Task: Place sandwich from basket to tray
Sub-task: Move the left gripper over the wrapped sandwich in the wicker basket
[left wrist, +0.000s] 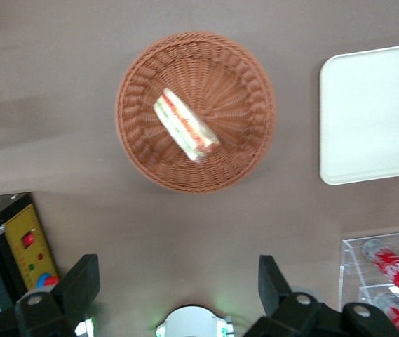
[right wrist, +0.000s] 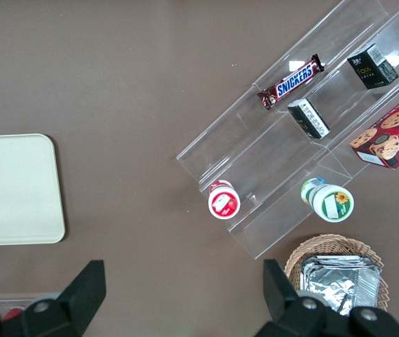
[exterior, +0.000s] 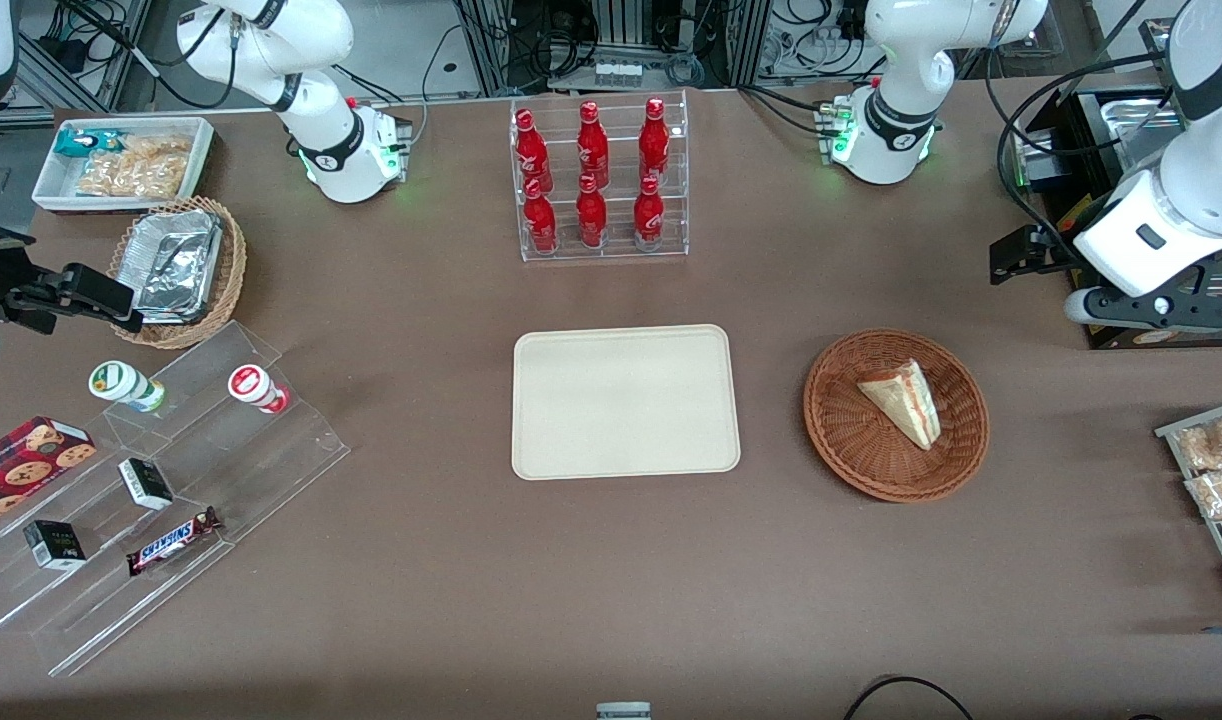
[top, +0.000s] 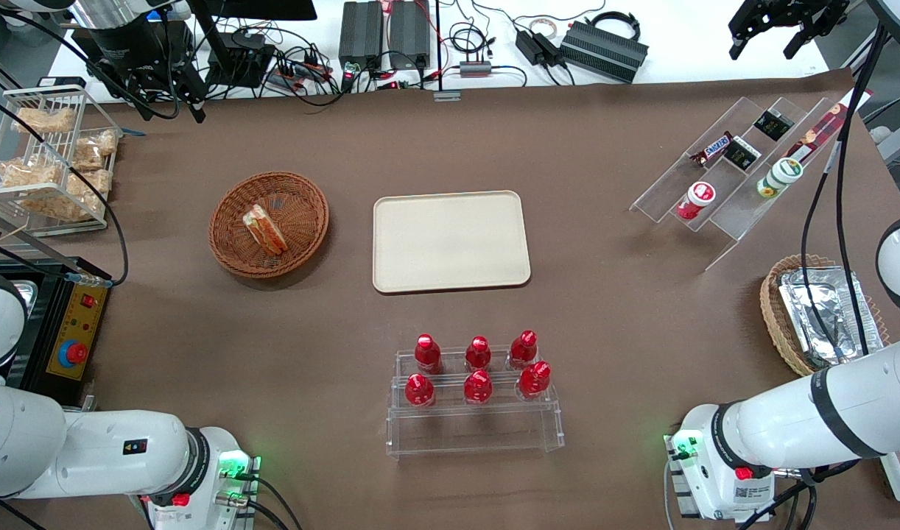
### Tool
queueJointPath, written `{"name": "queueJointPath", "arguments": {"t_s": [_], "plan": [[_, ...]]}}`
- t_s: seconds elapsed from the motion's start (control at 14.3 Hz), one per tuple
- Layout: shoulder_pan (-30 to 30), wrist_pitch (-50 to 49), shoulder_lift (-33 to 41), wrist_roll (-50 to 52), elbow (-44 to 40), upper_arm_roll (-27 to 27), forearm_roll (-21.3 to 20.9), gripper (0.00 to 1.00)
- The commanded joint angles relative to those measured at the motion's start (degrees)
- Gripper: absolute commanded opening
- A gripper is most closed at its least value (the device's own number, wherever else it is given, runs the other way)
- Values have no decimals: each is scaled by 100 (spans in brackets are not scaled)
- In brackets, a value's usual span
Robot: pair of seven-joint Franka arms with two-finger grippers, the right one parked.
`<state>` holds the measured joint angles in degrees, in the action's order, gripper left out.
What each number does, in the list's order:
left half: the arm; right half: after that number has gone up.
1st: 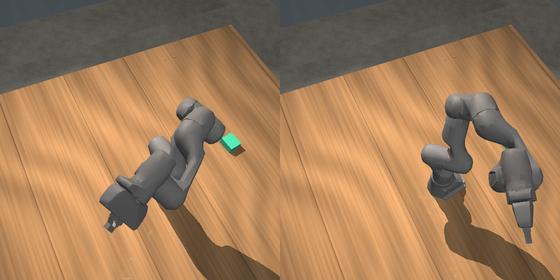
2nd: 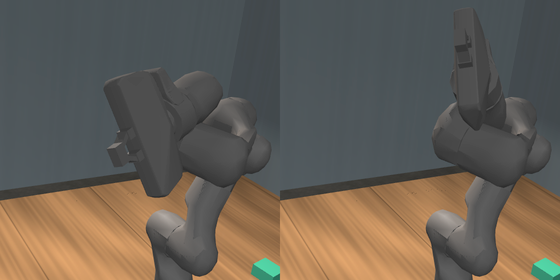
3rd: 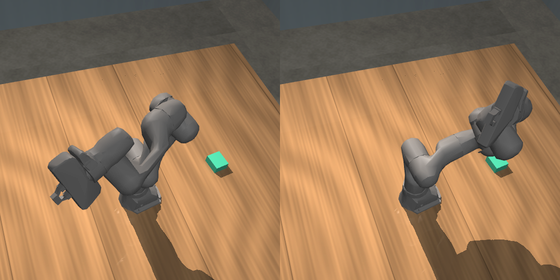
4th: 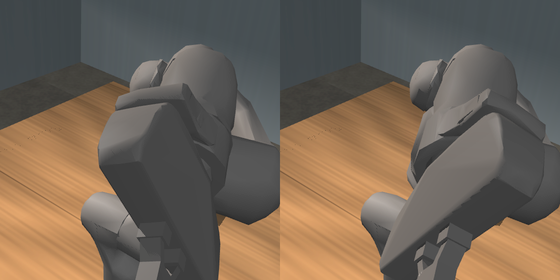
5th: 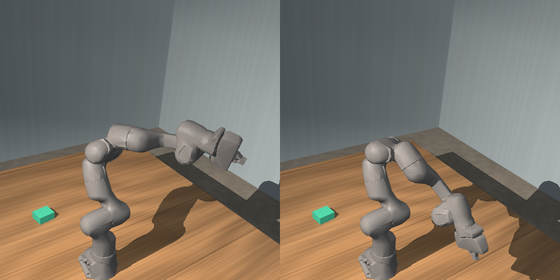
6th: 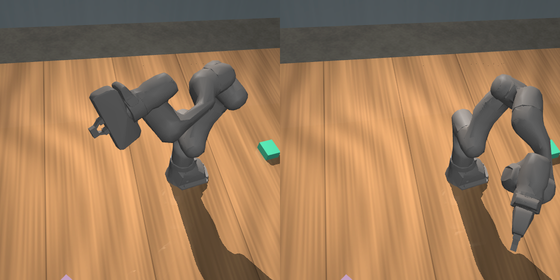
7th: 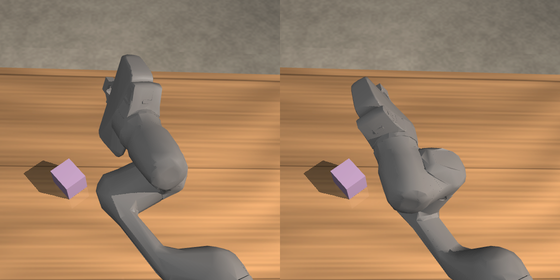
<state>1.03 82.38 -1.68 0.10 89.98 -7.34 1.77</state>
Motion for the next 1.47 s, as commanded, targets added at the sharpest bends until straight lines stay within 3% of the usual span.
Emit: {"name": "queueJointPath", "arguments": {"t_s": [0.0,0.35,0.98,1.4], "plan": [[90,-73,1,-97,-42,-48,87,100],[55,128,-227,-19,281,-65,86,100],[-6,2772,-175,51,2724,-83,51,100],[-15,4530,88,1639,4052,-83,51,100]]}}
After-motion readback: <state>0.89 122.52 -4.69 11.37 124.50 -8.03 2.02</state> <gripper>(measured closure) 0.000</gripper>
